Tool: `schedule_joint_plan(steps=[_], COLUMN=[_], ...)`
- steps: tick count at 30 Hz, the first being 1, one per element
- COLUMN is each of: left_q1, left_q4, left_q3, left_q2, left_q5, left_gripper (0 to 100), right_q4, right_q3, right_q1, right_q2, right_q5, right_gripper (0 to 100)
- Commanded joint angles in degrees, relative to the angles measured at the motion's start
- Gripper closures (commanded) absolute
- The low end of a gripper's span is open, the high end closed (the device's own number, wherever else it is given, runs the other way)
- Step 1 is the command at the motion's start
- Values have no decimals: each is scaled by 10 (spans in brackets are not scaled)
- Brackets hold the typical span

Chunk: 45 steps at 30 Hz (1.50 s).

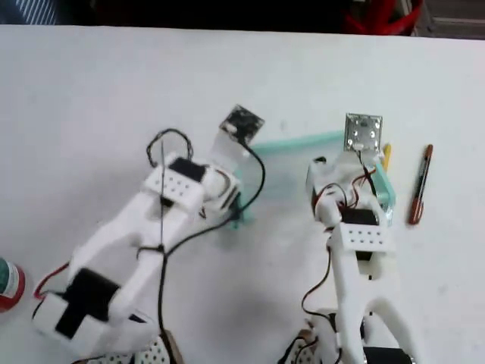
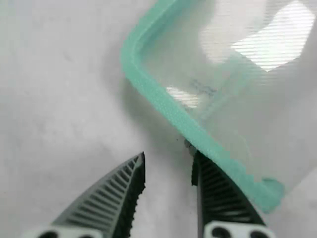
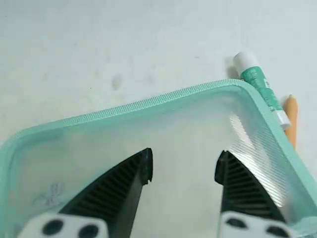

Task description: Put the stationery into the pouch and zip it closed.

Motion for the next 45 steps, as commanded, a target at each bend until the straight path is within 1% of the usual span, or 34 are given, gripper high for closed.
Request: schedule_joint_plan(steps=[1, 5, 9, 12, 14, 16, 18, 24, 28, 30, 32, 34, 37, 40, 43, 45], left_q1=[-8, -90, -161, -179, -179, -180, -182, -200, -200, -200, -205, -220, -254, -281, -286, -288], left_q4=[-46, -79, -142, -213, -253, -275, -280, -283, -284, -284, -284, -296, -352, -404, -419, -422], left_q3=[49, 101, 168, 227, 257, 266, 267, 265, 265, 265, 265, 268, 287, 313, 320, 321], left_q2=[-117, -224, -308, -351, -363, -364, -363, -363, -363, -363, -363, -363, -363, -363, -363, -363], left_q5=[7, 17, 83, 92, 93, 93, 93, 93, 93, 93, 93, 94, 94, 94, 94, 94], left_gripper=[793, 786, 786, 786, 786, 786, 786, 786, 786, 786, 786, 786, 797, 830, 832, 832], right_q4=[-14, -14, -10, -14, -15, -15, -14, -12, -9, 0, 42, 97, 177, 229, 237, 240], right_q3=[-4, -3, -1, 14, 14, 12, 4, 0, 1, 2, -5, -18, -22, 0, 62, 118], right_q1=[0, -3, -37, -69, -75, -61, -35, 77, 93, 92, 78, 31, -69, -138, -178, -207], right_q2=[-4, -2, -2, -7, -7, -7, -10, -44, -47, -49, -55, -69, -106, -169, -263, -331], right_q5=[7, 7, 7, 7, 7, 7, 7, 0, -67, -56, -25, 28, 175, 310, 406, 434], right_gripper=[783, 783, 783, 781, 780, 780, 780, 781, 780, 780, 780, 780, 780, 778, 718, 666])
